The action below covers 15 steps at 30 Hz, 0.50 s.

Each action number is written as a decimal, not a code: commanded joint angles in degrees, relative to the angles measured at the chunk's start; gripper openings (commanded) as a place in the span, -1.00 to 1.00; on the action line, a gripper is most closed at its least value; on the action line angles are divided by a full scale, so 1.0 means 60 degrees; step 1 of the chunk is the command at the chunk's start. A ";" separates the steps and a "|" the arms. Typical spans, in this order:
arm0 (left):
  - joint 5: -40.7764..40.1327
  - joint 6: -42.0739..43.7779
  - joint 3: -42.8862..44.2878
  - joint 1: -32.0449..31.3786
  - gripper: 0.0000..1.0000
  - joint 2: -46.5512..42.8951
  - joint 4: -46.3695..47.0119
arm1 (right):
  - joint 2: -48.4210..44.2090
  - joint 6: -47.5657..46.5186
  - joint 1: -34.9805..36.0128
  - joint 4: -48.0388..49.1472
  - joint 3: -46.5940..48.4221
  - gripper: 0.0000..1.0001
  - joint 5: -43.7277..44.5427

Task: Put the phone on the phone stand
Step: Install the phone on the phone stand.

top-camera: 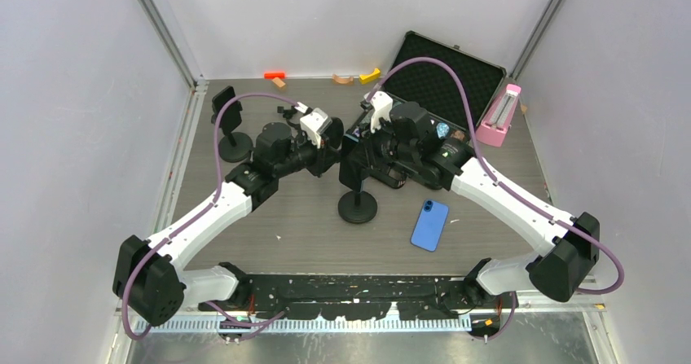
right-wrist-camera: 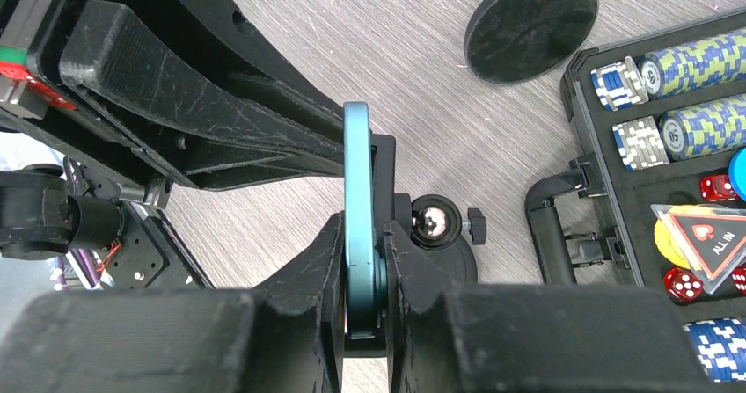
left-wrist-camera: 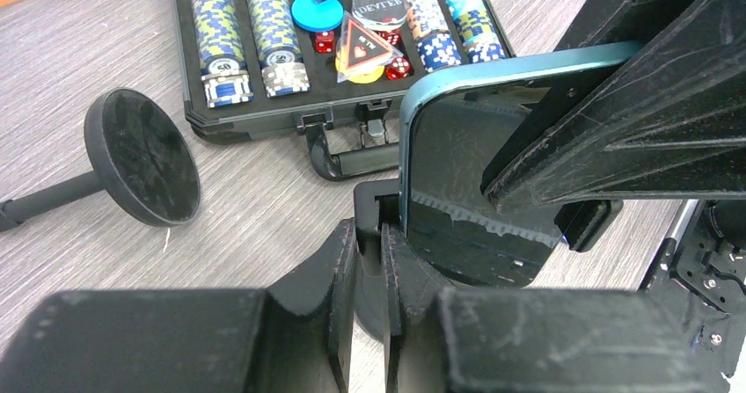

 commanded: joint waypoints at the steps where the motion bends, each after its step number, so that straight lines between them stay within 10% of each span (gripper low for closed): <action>1: -0.0198 0.0556 0.0083 0.0025 -1.00 -0.0360 -0.0776 | 0.0341 -0.0793 -0.0562 -0.1027 -0.0068 -1.00 0.3309; 15: 0.0225 0.1446 -0.0001 -0.0366 -1.00 -0.0560 -0.0966 | 0.0087 -0.1241 -0.0563 -0.0794 -0.0626 -1.00 0.3452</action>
